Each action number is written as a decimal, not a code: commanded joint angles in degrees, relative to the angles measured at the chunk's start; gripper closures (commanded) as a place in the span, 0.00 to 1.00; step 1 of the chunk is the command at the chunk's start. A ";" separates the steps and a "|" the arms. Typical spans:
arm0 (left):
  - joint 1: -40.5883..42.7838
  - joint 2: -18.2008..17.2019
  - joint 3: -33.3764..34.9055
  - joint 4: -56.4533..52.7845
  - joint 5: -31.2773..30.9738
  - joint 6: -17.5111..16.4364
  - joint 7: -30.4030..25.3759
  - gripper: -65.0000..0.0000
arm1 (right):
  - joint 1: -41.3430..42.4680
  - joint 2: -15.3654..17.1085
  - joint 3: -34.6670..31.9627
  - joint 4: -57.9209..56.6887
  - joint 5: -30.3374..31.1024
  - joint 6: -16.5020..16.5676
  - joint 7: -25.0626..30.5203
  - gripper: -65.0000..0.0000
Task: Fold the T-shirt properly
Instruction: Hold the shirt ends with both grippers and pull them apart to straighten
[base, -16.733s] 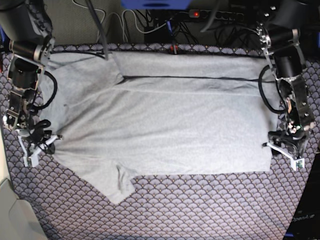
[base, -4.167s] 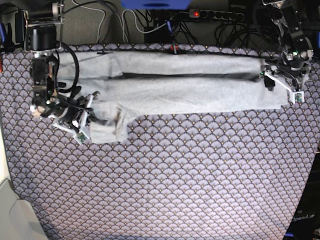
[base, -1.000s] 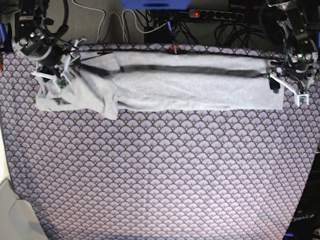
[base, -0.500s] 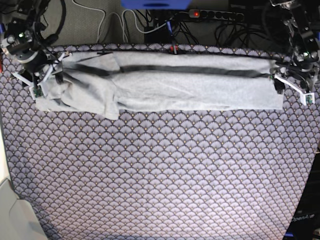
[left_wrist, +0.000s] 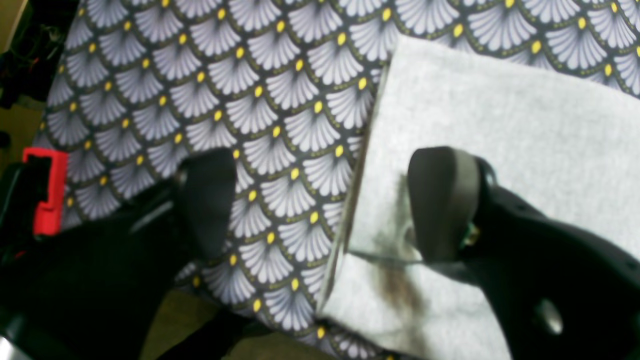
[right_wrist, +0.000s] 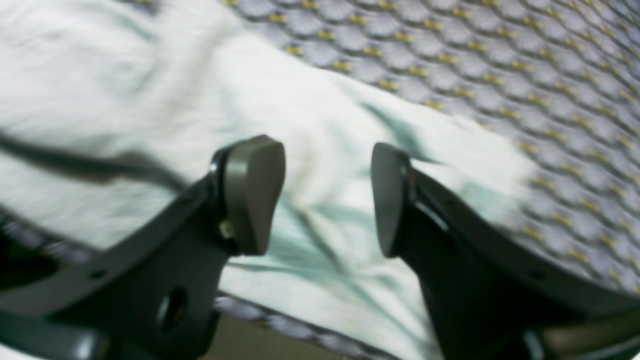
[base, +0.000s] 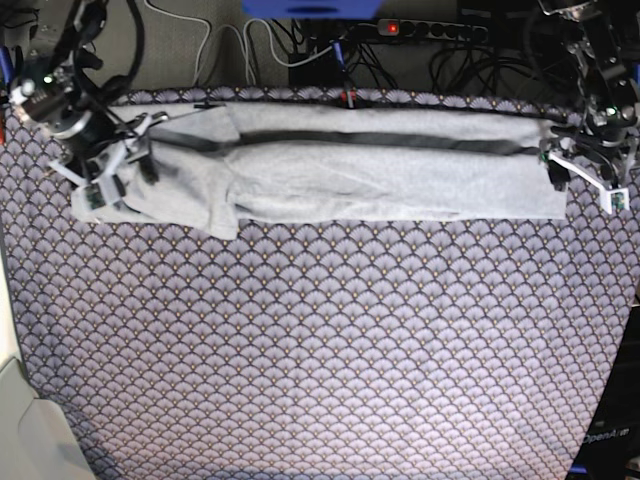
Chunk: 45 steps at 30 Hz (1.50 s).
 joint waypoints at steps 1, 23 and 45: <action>-0.37 -0.77 -0.28 0.71 -0.15 0.19 -1.08 0.19 | 1.00 0.64 -0.66 0.96 0.80 -0.05 0.21 0.50; -2.48 0.55 -0.28 -0.52 -0.15 0.19 -1.08 0.19 | 5.14 2.40 8.13 -10.73 0.63 -0.05 -2.43 0.87; -3.89 2.66 -0.19 -5.00 -0.23 0.19 3.40 0.19 | 5.84 3.10 8.22 -10.73 0.63 -0.05 -2.78 0.87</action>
